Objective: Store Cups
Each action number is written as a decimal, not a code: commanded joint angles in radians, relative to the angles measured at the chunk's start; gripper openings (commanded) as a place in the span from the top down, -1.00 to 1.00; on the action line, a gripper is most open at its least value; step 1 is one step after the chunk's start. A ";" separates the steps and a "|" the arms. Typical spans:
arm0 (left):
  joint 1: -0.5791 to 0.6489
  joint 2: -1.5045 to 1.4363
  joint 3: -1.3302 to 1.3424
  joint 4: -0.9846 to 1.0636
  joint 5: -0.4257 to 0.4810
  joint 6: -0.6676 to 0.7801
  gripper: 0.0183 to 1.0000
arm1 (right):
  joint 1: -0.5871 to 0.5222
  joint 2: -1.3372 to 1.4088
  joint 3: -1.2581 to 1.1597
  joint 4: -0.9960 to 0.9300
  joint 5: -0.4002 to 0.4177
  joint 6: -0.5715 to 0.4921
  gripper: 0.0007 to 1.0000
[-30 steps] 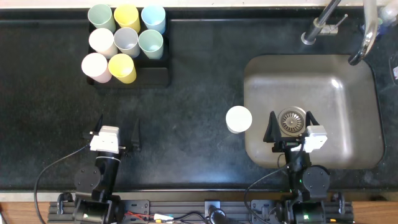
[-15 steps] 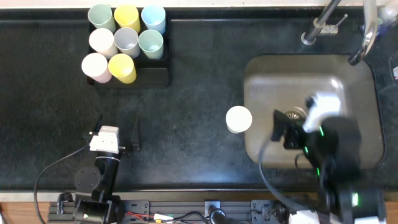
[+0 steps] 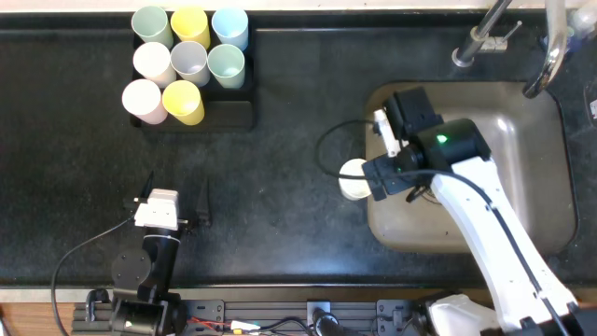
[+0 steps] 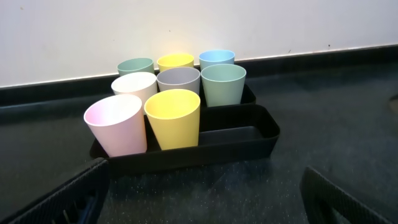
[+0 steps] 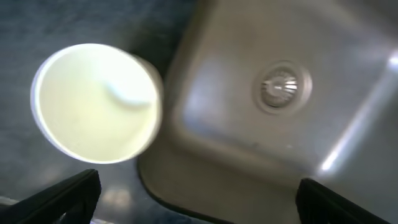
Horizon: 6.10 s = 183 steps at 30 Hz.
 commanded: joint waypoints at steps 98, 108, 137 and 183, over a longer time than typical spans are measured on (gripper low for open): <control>0.005 -0.008 -0.003 -0.002 -0.005 0.019 -0.99 | 0.372 1.021 1.324 -0.072 -0.100 0.000 0.91; 0.005 -0.008 -0.003 -0.002 -0.005 0.019 -0.99 | 0.363 1.059 1.324 -0.068 -0.103 0.000 0.91; 0.005 -0.008 -0.003 -0.002 -0.005 0.019 -1.00 | 0.338 1.070 1.283 -0.028 -0.166 0.003 0.92; 0.005 -0.008 -0.003 -0.002 -0.005 0.019 -0.99 | 0.035 0.528 1.382 -0.175 0.157 0.192 -1.00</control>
